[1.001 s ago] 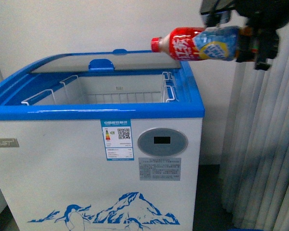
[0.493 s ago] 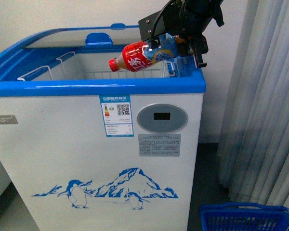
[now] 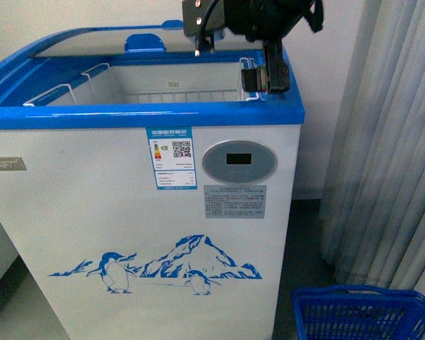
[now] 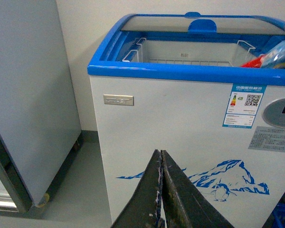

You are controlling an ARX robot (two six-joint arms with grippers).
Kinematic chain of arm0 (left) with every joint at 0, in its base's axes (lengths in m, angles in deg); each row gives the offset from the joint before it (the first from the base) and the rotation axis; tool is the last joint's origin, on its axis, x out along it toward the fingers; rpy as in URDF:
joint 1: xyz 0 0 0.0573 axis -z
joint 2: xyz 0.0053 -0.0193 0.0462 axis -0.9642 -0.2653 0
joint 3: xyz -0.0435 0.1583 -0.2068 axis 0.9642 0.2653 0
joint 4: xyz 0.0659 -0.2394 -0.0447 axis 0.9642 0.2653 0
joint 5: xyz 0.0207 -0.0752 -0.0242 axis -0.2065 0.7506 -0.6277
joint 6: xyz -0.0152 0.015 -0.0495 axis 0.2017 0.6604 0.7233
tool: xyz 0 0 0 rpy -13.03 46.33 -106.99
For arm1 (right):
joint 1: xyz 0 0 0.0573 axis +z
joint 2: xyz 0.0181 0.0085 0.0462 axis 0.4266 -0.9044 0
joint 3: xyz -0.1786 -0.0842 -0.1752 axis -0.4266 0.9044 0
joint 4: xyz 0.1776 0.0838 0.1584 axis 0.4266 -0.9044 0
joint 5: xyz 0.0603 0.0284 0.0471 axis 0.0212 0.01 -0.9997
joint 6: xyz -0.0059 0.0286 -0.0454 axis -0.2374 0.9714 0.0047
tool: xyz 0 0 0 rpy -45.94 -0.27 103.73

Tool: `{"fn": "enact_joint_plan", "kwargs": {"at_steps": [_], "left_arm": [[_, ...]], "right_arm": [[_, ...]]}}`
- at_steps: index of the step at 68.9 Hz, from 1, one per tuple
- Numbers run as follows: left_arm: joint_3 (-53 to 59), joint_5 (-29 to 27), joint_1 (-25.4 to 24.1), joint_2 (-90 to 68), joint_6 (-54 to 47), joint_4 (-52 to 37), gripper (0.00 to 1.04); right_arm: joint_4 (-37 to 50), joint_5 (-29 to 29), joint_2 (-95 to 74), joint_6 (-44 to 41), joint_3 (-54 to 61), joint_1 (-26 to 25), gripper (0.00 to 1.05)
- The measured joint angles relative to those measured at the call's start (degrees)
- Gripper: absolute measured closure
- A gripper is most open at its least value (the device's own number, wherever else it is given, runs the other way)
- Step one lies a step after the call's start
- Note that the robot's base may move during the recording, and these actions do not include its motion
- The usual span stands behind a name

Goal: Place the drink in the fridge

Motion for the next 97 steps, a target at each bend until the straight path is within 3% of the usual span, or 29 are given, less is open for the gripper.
{"fn": "enact_joint_plan", "kwargs": {"at_steps": [10,16,27,38,41,42,50,53,58,68,97], "left_arm": [[0.0,0.0,0.0,0.0,0.0,0.02,1.02],[0.0,0.0,0.0,0.0,0.0,0.02,1.02],[0.0,0.0,0.0,0.0,0.0,0.02,1.02],[0.0,0.0,0.0,0.0,0.0,0.02,1.02],[0.0,0.02,0.0,0.0,0.02,0.02,1.02],[0.0,0.0,0.0,0.0,0.0,0.02,1.02],[0.0,-0.02,0.0,0.02,0.0,0.04,1.02],[0.0,0.0,0.0,0.04,0.0,0.04,1.02],[0.0,0.0,0.0,0.04,0.0,0.04,1.02],[0.0,0.02,0.0,0.04,0.0,0.04,1.02],[0.0,0.0,0.0,0.04,0.0,0.04,1.02]], "right_arm": [[3.98,-2.54,13.77,9.86,13.0,-1.81,0.08],[3.67,-2.1,24.52,20.44,22.91,-3.91,0.08],[-10.58,-3.56,49.05,46.49,42.16,-11.32,0.08],[-30.75,-13.49,75.84,69.16,55.19,-21.73,0.08],[-27.52,-11.74,82.99,72.87,59.39,-21.97,0.12],[-21.84,-10.34,86.97,74.2,62.82,-21.2,0.16],[4.2,-9.81,104.13,78.18,79.58,-19.39,0.42],[6.54,-9.18,105.37,78.64,82.71,-19.43,0.49],[8.72,-9.53,107.01,79.28,90.68,-19.32,0.7],[11.34,-9.44,111.14,79.43,96.56,-19.32,1.01],[14.38,-9.44,116.63,79.6,105.13,-19.32,1.02]]}}
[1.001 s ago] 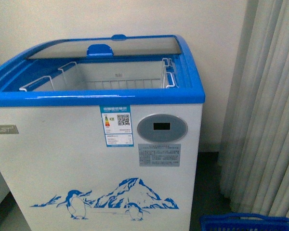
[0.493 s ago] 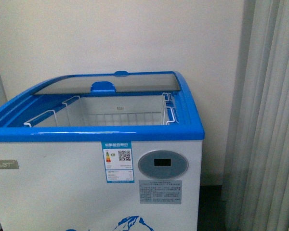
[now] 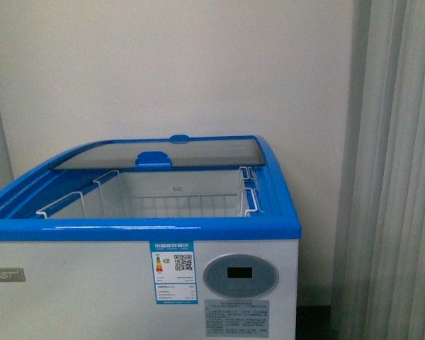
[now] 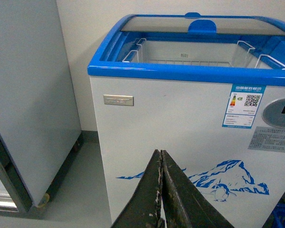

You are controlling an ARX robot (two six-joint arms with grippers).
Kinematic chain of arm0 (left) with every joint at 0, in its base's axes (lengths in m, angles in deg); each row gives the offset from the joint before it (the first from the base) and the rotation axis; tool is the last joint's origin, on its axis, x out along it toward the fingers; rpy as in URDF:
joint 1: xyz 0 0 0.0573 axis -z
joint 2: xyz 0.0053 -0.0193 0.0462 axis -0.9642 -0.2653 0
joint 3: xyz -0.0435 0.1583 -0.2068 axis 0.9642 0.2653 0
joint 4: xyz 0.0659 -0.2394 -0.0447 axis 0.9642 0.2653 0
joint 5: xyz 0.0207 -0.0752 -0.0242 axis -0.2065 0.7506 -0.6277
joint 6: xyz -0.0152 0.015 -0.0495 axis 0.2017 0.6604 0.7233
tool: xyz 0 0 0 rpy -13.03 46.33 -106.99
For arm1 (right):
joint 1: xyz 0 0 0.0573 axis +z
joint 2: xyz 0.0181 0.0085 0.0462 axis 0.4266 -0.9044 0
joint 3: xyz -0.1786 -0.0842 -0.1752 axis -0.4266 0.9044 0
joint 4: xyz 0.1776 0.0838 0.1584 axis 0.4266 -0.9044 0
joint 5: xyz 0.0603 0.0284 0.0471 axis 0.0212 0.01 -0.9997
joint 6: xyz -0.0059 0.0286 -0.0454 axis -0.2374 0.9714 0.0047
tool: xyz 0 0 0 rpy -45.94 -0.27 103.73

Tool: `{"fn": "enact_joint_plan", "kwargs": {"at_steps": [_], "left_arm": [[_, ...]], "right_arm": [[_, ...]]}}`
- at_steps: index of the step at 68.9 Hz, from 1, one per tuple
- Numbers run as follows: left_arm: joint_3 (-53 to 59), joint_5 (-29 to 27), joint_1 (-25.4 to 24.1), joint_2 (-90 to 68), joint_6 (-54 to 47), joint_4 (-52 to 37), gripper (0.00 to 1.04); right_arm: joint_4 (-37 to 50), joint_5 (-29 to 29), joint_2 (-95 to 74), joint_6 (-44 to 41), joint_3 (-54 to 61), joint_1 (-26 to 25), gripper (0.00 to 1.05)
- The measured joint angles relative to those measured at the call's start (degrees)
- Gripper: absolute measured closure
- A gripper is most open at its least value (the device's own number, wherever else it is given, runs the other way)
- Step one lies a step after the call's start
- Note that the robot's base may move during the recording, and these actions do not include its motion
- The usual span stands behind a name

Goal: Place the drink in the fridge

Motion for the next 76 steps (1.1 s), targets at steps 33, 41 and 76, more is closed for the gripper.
{"fn": "enact_joint_plan", "kwargs": {"at_steps": [33,41,76], "left_arm": [[0.0,0.0,0.0,0.0,0.0,0.0,1.02],[0.0,0.02,0.0,0.0,0.0,0.0,1.02],[0.0,0.0,0.0,0.0,0.02,0.0,0.54]], "right_arm": [[0.96,0.0,3.23,0.0,4.28,0.0,1.02],[1.16,0.0,4.35,0.0,5.25,0.0,1.02],[1.29,0.02,5.81,0.02,6.34,0.0,0.49]]}}
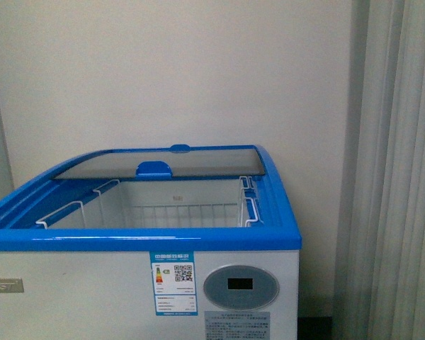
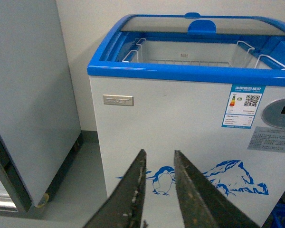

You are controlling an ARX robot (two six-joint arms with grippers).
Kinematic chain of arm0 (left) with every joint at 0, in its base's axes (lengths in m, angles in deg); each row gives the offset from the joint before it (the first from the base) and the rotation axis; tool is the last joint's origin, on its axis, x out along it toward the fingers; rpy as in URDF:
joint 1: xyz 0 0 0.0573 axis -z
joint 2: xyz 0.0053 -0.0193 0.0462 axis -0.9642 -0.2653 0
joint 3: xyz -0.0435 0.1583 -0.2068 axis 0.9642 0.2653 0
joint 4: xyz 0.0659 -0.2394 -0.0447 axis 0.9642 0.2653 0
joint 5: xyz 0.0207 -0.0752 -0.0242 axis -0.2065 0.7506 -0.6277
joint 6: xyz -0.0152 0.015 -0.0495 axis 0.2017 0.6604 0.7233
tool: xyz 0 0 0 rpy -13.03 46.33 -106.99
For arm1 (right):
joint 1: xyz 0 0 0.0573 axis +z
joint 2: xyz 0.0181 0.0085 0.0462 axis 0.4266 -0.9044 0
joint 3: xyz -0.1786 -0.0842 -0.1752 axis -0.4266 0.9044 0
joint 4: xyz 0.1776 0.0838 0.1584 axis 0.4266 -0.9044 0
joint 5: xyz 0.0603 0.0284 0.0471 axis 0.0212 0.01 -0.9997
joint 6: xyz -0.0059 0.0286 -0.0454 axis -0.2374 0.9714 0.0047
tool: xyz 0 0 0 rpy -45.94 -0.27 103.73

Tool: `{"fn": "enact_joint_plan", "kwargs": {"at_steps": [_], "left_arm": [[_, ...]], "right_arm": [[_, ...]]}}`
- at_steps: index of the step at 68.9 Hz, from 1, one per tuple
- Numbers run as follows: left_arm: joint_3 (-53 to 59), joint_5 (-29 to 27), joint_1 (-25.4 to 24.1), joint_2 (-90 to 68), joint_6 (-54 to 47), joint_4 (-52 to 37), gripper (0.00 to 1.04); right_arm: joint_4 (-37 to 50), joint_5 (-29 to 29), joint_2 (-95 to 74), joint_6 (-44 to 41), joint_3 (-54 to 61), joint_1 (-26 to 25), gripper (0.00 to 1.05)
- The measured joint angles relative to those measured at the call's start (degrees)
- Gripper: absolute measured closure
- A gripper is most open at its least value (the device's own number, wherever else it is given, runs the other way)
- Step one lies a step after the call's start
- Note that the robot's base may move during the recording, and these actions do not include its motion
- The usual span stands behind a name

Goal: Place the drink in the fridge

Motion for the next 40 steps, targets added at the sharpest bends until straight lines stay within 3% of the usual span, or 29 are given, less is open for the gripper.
{"fn": "enact_joint_plan", "kwargs": {"at_steps": [16,19,40], "left_arm": [[0.0,0.0,0.0,0.0,0.0,0.0,0.12],[0.0,0.0,0.0,0.0,-0.02,0.0,0.07],[0.0,0.0,0.0,0.0,0.0,0.0,0.08]], "right_arm": [[0.0,0.0,0.0,0.0,0.0,0.0,0.09],[0.0,0.0,0.0,0.04,0.0,0.0,0.06],[0.0,0.0,0.0,0.04,0.0,0.0,0.08]]}}
